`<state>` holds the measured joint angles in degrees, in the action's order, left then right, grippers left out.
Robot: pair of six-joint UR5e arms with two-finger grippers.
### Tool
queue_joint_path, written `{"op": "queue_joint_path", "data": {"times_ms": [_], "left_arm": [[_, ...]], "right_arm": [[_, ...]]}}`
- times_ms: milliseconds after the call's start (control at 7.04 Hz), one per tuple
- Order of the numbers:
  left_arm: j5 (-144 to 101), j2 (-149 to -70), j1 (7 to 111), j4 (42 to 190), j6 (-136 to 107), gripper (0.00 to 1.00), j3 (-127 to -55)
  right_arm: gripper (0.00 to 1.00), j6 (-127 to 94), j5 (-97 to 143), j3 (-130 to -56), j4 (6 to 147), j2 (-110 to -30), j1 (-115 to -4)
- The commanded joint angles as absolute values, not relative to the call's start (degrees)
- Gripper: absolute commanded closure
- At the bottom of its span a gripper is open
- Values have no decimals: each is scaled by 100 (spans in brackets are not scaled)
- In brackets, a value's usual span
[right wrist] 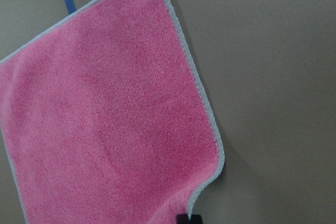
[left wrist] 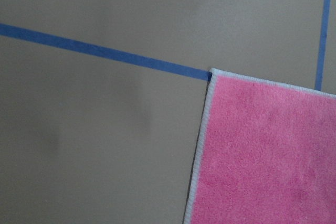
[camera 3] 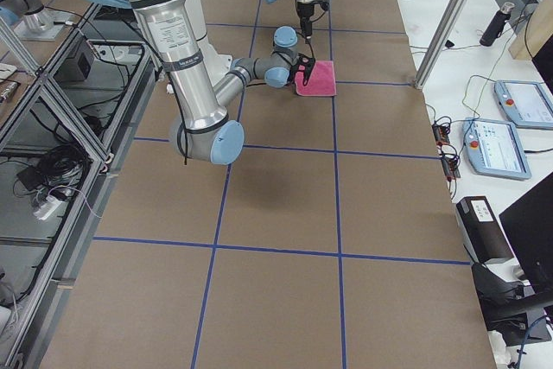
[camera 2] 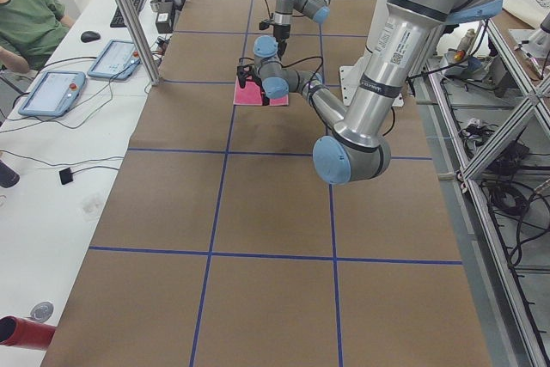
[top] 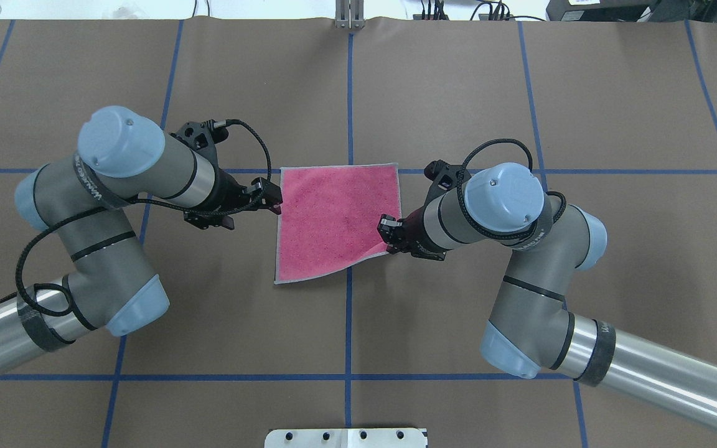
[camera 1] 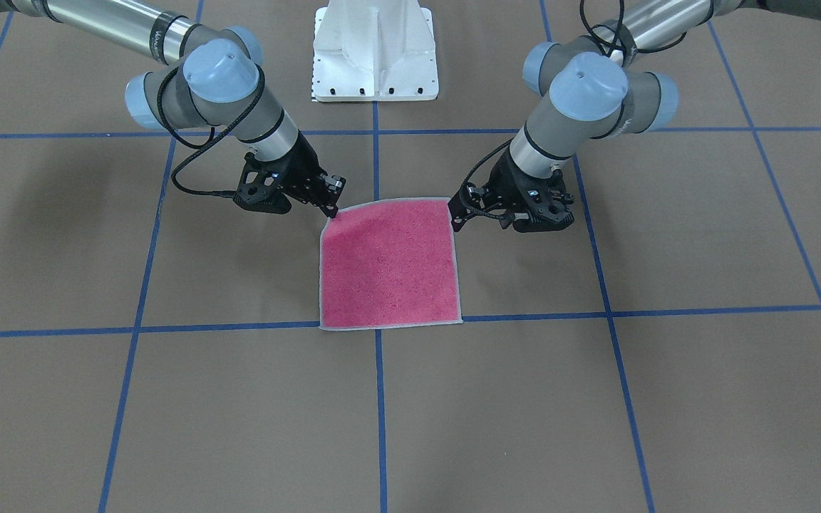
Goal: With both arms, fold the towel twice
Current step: 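Lower the left gripper to the towel's near corner while the right gripper holds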
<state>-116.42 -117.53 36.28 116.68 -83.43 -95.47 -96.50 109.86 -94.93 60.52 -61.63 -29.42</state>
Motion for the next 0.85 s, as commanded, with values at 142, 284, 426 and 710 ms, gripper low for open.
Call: {"op": "queue_joint_path", "data": {"times_ms": [142,284,426,710], "left_arm": [[-11129,-11803,3069,11760,-8779,1,-9536],[-11101,-11891,2885,11751,-8850,3,-9501],[-10935,-11918,2857,11760,-8868,6,-9431],[-10872,-11909,2751,11838,-8868,12,-9343]], "right_arm": [[100,-9659,11118,-9492,6056,-6161,-3076],[100,-9659,11127,-9492,6056,-6161,-3076],[100,-9659,11127,-9492,6056,-6161,-3076],[100,-9659,11127,-9492,6047,-6161,-3094]]}}
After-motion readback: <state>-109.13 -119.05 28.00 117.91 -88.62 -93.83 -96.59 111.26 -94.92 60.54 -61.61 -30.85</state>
